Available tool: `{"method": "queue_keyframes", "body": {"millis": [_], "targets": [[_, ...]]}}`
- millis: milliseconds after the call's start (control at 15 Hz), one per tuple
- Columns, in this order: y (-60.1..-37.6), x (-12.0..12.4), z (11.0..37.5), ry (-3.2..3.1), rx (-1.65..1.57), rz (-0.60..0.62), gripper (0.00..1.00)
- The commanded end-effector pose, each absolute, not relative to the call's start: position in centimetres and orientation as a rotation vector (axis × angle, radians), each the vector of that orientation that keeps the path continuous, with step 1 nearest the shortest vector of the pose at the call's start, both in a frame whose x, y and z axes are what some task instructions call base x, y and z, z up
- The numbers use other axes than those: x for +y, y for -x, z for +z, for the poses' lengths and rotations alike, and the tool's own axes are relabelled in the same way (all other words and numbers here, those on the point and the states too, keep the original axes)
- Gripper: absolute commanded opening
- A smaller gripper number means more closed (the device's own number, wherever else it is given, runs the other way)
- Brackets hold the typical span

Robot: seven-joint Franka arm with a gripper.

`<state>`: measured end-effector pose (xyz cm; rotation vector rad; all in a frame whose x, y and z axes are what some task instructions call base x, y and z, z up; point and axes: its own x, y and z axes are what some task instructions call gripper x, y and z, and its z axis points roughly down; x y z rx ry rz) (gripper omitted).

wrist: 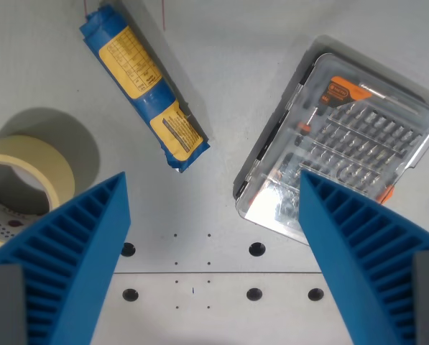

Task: Move above the blue bag

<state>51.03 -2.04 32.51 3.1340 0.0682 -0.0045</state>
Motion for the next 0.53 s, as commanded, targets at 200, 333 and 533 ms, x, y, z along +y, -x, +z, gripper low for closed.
{"method": "queue_keyframes", "body": {"millis": [200,333,533], "targets": [[-51.02,-2.04,32.63,-3.134,0.069,0.0,1.0],[-51.02,-2.04,32.61,-3.134,0.077,-0.001,1.0],[-51.03,-1.99,32.48,-3.133,0.103,-0.002,1.0]]}}
